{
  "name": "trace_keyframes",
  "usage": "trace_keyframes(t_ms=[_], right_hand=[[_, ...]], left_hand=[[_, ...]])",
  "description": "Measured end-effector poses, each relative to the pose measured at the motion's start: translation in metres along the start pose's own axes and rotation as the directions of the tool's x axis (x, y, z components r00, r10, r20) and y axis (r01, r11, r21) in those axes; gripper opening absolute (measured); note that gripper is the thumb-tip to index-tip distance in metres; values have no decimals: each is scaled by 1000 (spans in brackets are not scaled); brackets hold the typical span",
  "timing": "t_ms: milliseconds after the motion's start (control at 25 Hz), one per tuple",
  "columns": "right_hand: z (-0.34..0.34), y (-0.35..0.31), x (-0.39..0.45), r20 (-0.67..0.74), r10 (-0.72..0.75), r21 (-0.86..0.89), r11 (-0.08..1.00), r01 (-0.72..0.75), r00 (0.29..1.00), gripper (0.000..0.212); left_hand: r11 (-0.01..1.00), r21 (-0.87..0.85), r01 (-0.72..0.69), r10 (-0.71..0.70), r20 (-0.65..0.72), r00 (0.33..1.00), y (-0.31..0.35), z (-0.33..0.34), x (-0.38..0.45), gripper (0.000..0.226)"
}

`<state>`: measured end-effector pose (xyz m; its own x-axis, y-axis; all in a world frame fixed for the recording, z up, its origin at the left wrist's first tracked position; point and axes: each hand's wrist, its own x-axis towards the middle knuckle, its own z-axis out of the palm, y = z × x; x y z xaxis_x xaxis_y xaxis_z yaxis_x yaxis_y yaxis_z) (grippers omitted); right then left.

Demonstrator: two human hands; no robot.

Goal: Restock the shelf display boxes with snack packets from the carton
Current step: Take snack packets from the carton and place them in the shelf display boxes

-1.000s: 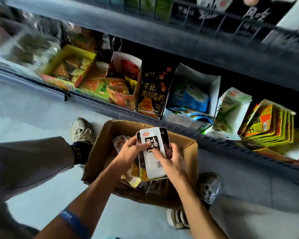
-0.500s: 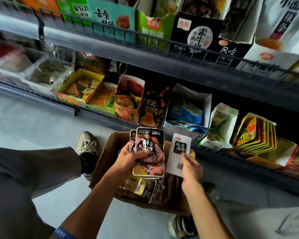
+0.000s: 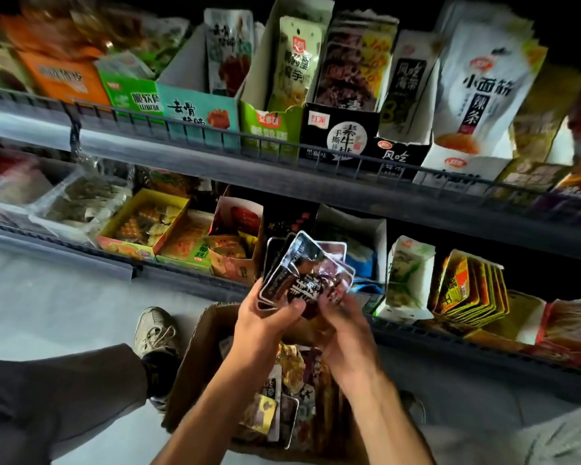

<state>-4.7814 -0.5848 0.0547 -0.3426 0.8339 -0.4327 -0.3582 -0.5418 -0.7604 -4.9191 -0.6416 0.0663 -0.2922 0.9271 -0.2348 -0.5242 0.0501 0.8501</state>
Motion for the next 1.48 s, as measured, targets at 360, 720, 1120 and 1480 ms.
trace_keyframes(t_ms=[360,720,1120,1480], right_hand=[[21,-123,-22,253,-230,-538,774,334,940,65],[38,-129,-37,76,-171,-68,982,176,982,31],[73,-194,-45,345,-238,-754,506,419,908,48],[141,-311,67,211,-661,-739,374,560,720,42]], left_hand=[[921,210,328,-375,252,892,71,39,-3,48],[1000,-4,15,-15,-110,994,92,77,9,38],[883,217,-415,367,228,902,138,114,19,28],[518,704,-486,439,268,857,274,171,151,19]])
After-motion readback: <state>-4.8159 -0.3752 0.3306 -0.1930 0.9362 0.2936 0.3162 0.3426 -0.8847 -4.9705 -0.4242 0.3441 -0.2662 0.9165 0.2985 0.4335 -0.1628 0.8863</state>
